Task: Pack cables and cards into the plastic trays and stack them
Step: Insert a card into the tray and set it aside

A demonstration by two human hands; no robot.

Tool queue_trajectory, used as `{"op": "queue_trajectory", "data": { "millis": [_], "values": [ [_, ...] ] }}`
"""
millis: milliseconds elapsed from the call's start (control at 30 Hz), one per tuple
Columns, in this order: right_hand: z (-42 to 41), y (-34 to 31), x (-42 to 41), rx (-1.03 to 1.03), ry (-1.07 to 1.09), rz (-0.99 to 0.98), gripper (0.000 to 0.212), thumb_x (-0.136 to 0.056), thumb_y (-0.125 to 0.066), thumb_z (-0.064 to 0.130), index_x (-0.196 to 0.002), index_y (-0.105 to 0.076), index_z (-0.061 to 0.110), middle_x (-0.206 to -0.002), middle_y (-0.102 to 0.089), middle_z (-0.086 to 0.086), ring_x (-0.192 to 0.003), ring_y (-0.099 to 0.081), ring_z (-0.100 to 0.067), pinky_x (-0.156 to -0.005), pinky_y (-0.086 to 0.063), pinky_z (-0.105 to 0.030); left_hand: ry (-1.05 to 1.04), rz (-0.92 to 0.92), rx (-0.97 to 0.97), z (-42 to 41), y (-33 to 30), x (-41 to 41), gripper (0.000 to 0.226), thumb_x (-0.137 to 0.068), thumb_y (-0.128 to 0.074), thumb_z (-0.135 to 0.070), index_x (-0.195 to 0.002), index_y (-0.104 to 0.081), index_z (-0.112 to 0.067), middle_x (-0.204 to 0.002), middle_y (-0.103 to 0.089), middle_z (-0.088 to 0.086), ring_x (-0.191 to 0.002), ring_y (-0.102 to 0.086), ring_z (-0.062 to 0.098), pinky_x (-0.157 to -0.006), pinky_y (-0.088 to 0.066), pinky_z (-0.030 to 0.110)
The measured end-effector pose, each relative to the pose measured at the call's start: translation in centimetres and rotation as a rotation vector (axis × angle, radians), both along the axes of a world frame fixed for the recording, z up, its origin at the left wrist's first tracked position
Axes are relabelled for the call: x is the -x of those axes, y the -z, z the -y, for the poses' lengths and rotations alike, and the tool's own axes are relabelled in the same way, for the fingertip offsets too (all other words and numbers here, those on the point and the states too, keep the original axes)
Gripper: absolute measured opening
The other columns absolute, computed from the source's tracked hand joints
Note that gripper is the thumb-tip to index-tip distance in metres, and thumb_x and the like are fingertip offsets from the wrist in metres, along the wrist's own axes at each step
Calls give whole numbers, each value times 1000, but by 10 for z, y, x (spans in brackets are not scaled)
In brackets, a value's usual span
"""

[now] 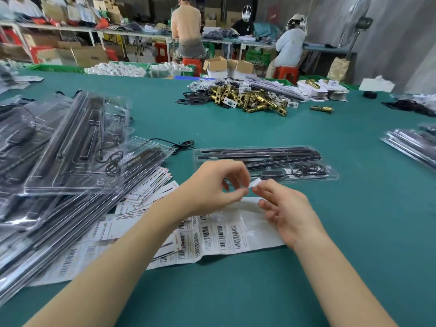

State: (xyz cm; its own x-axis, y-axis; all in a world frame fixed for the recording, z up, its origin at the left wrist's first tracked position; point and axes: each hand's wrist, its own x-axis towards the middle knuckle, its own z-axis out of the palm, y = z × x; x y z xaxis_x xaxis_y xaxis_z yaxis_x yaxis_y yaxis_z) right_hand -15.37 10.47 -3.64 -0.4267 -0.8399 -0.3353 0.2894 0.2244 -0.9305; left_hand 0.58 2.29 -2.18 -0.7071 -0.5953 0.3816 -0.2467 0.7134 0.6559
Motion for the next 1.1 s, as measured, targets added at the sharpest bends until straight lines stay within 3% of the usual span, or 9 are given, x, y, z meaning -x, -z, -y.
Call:
{"op": "queue_trajectory", "data": {
  "millis": [100,233,300,500,633,733,833,900,1100],
  "values": [
    [2,-2,0,30,-46,-59,13,-84,-73,25,-75,-80,19,-87,-79,3,-51,-60,-5,-41,-40,-15,-123,-56,-82,9,5,-3,10,-87,-70,-6,-86,-66,-15,-81,-71,-5,-75,-68,10,-74,-56,27],
    [17,-5,3,162,-57,-532,9,-84,-77,27,-91,-73,30,-89,-75,9,-66,-69,-9,-52,-50,-22,-299,-163,-327,24,10,-9,13,-89,-68,-9,-85,-64,-20,-81,-73,-4,-72,-73,18,-75,-59,31],
    [28,-11,0,205,-187,-616,13,-84,-78,29,-94,-73,34,-90,-75,12,-74,-71,-8,-55,-52,-20,-316,-191,-378,29,10,-10,14,-90,-68,-9,-85,-65,-22,-79,-74,-5,-70,-73,16,-75,-59,30],
    [64,-16,0,258,-229,-628,5,-86,-77,31,-88,-75,27,-82,-76,10,-60,-64,0,-48,-43,-11,-359,-214,-453,43,9,-13,19,-89,-69,-9,-83,-71,-27,-82,-77,-4,-72,-72,14,-89,-58,51],
    [76,-15,4,266,-246,-637,2,-88,-75,27,-86,-76,26,-80,-76,8,-52,-59,-2,-50,-45,-15,-380,-245,-482,47,12,-10,13,-88,-74,-15,-87,-74,-28,-83,-76,-7,-73,-74,14,-89,-59,50],
    [82,-9,9,255,-214,-728,5,-86,-76,35,-87,-75,30,-83,-75,15,-65,-66,0,-62,-53,-22,-398,-295,-548,50,14,-5,8,-87,-77,-14,-89,-74,-20,-79,-75,-3,-72,-74,15,-91,-59,47],
    [85,-1,15,253,-215,-689,2,-86,-76,33,-85,-75,30,-81,-75,16,-64,-64,3,-57,-49,-17,-399,-314,-644,50,18,-2,10,-86,-79,-13,-91,-72,-17,-79,-76,1,-76,-75,20,-94,-58,45],
    [88,4,18,243,-200,-705,3,-84,-77,29,-82,-76,28,-79,-75,13,-68,-65,2,-62,-48,-21,-413,-321,-673,50,19,-3,12,-85,-79,-13,-94,-71,-15,-81,-77,1,-78,-76,22,-96,-57,44],
    [92,10,22,228,-127,-711,5,-84,-77,29,-79,-77,27,-77,-75,12,-69,-65,-1,-70,-50,-27,-475,-263,-611,48,17,-4,15,-84,-77,-11,-94,-71,-19,-84,-77,2,-87,-75,24,-91,-58,39]
  ]
}}
